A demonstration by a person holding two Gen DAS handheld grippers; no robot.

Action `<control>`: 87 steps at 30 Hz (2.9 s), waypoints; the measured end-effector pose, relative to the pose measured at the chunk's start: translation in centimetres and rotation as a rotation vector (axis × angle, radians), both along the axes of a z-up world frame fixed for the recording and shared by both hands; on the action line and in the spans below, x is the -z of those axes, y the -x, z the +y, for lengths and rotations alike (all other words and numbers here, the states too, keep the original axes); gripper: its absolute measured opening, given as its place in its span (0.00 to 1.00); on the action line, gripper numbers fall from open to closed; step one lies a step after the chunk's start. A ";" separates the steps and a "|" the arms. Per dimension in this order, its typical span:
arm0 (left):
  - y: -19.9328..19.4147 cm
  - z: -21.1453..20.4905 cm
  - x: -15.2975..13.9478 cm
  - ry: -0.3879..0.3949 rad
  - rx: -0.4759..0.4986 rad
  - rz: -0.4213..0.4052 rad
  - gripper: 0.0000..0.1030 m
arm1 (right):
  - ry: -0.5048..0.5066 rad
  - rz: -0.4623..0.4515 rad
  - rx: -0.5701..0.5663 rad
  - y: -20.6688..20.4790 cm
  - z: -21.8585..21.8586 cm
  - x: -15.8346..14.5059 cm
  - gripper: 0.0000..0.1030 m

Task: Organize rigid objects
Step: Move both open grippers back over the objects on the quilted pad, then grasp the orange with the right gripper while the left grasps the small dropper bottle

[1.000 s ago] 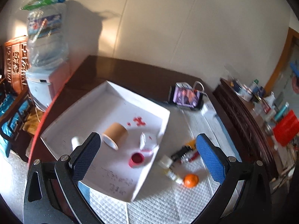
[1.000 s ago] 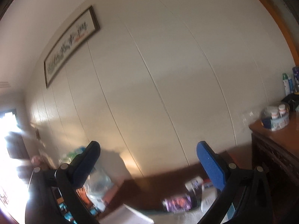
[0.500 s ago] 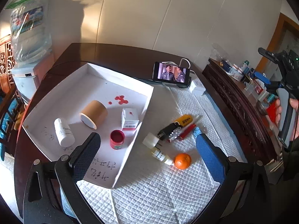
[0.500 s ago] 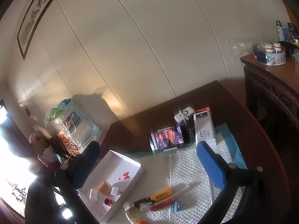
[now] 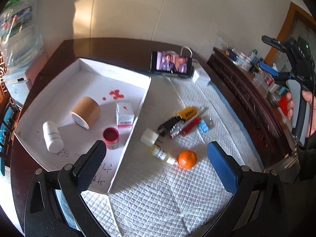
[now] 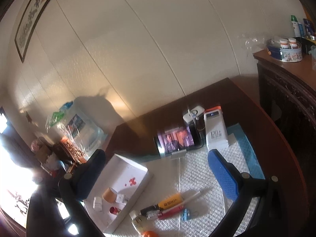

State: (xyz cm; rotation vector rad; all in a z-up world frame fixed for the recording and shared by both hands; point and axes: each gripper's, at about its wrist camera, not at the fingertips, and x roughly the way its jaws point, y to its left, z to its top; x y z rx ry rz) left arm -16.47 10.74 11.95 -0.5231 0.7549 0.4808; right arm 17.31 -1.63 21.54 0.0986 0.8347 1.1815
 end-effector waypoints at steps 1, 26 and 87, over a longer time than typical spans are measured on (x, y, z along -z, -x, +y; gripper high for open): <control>-0.3 0.0 0.4 0.010 0.016 0.013 1.00 | 0.027 -0.009 -0.017 0.3 0.4 0.5 1.00; -5.3 -2.3 5.5 0.074 0.158 0.172 1.00 | 0.288 0.033 -0.140 1.3 0.5 9.8 1.00; -9.2 -1.1 9.7 0.143 0.063 0.314 0.20 | 0.365 -0.141 -0.515 9.3 0.1 16.2 0.40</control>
